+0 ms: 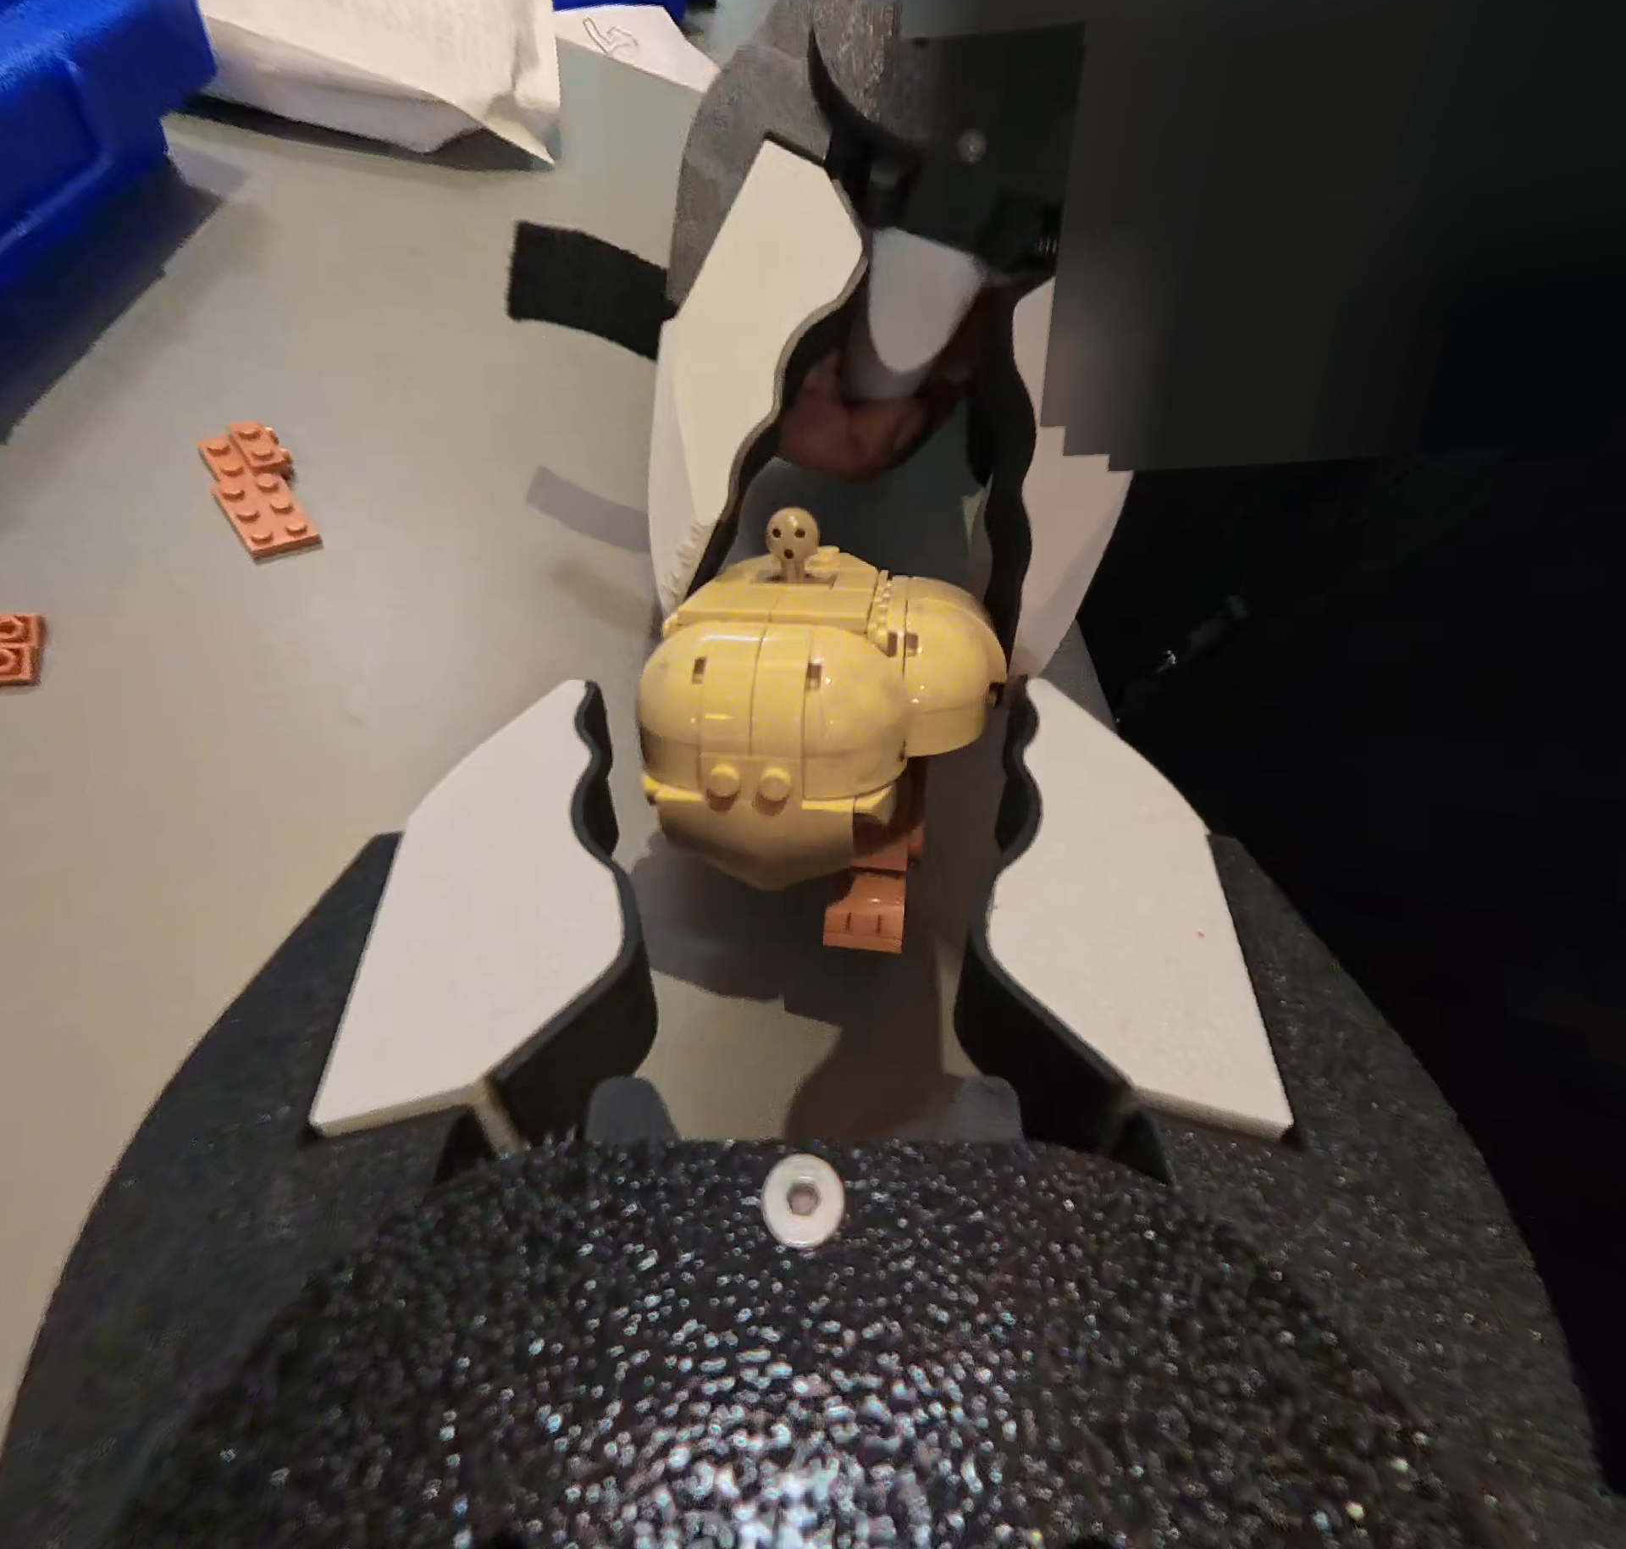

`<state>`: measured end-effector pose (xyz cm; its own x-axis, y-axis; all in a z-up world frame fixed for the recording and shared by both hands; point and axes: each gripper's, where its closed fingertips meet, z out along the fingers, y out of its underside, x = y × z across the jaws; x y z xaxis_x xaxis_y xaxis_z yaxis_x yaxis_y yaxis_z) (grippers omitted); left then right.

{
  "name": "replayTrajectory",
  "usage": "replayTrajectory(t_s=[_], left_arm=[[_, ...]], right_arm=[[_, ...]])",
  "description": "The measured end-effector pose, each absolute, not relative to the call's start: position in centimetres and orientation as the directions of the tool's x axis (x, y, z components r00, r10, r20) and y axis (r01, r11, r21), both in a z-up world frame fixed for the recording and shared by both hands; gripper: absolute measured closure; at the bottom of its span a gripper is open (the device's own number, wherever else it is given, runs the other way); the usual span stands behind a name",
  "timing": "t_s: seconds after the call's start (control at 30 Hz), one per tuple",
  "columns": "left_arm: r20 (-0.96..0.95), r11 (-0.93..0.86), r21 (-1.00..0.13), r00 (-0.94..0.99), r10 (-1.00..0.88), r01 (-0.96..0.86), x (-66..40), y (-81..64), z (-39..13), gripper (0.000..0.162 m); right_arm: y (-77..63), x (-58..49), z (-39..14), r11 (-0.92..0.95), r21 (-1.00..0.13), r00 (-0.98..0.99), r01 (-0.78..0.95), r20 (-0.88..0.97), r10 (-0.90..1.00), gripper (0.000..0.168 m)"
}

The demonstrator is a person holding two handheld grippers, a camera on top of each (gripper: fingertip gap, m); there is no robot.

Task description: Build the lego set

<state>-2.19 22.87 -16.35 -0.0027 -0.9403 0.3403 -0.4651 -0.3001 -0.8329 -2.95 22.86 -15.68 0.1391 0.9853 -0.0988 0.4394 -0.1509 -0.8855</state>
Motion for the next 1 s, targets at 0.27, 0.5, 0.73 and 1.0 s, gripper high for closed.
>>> replayTrajectory(t_s=[0.27,0.5,0.73,1.0], left_arm=[[0.193,-0.168,-0.887,-0.013,-0.981,-0.431,-2.60,22.73,-16.13,0.088],[0.150,-0.131,-0.904,-0.017,-0.988,-0.407,-2.80,22.54,-16.55,0.088],[0.146,-0.125,-0.900,-0.020,-0.989,-0.419,-2.81,22.42,-16.80,0.089],[0.163,-0.137,-0.892,-0.023,-0.986,-0.430,-2.76,22.26,-17.03,0.089]], right_arm=[[22.67,-3.34,-15.66,-0.009,-0.861,0.091,0.509,0.044,0.995,0.103],[22.41,-3.51,-15.95,0.041,-0.847,0.068,0.530,0.090,0.994,0.103],[22.29,-3.51,-16.09,0.060,-0.841,0.056,0.537,0.106,0.993,0.103],[22.15,-3.46,-16.24,0.062,-0.839,0.045,0.541,0.102,0.994,0.103]])
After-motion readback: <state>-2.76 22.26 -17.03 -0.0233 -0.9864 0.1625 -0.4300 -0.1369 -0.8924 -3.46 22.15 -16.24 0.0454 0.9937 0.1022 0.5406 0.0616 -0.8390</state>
